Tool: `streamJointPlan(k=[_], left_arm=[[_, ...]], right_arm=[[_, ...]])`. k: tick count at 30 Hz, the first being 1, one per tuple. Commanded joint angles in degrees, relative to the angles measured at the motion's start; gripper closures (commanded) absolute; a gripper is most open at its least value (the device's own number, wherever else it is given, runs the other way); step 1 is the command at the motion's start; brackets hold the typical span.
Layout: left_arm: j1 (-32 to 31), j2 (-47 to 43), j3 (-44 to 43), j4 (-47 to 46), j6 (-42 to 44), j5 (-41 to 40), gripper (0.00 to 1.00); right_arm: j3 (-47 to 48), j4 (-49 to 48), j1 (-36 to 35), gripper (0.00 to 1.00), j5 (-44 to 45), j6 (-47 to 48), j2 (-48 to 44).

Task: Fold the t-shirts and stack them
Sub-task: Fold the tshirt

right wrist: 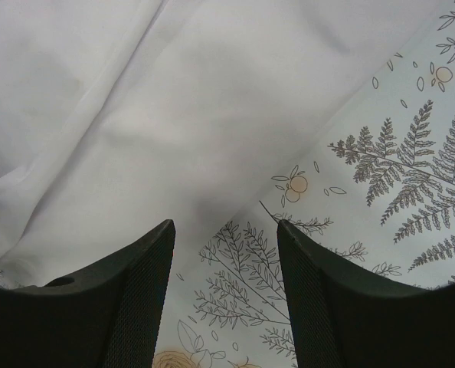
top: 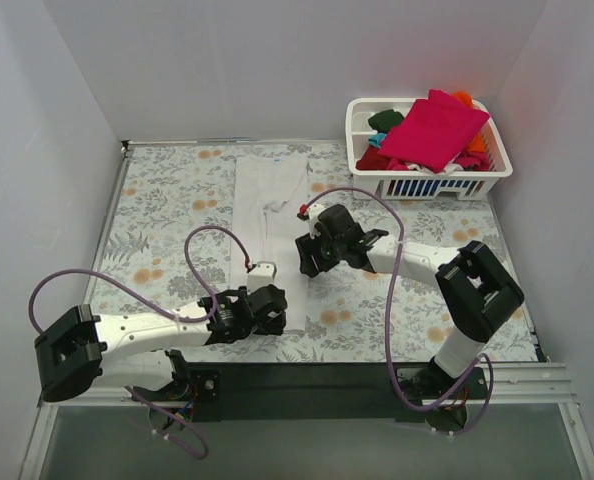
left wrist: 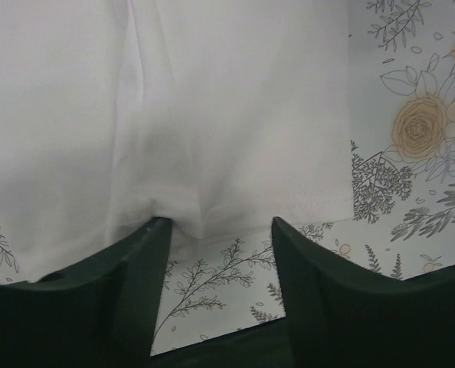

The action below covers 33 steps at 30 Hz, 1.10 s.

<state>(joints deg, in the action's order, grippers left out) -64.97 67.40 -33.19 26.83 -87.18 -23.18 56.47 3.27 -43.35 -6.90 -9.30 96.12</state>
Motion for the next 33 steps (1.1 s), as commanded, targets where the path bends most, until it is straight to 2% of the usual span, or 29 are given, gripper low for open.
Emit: streamJointPlan(k=[1,5,12,16,20,22,33], left_arm=[[-0.6,-2.4,-2.2,-0.7,0.1,-1.9,0.45],[-1.4,-6.6,-3.3,-1.8,0.8,-1.4,0.36],[-1.5,-15.9,-1.5,-7.7,3.3,2.8,0.34],[-1.4,-20.1,1.5,-5.7,1.0,-3.9,0.32],[-1.4,-18.4,0.8,5.4,-9.3,-14.8,0.32],[-1.4,-17.9,1.1,8.6,-12.6,-15.6,0.32],[-1.4,-14.8,7.7,-7.4,-8.6,-9.7,0.30]], right_arm=[[2.4,0.0,-1.3,0.49,-1.1,-0.9,-1.3],[3.4,-0.1,-3.0,0.49,-1.1,-1.3,-2.2],[6.5,-0.2,-5.2,0.49,-1.2,-1.9,-1.2],[7.9,0.1,-5.5,0.49,-1.1,-2.0,-0.2],[8.2,0.5,-5.6,0.49,-0.7,-2.0,-0.2],[8.2,0.9,-5.7,0.49,-0.2,-2.1,-0.1],[4.5,1.7,-5.6,0.49,3.4,-2.5,-1.4]])
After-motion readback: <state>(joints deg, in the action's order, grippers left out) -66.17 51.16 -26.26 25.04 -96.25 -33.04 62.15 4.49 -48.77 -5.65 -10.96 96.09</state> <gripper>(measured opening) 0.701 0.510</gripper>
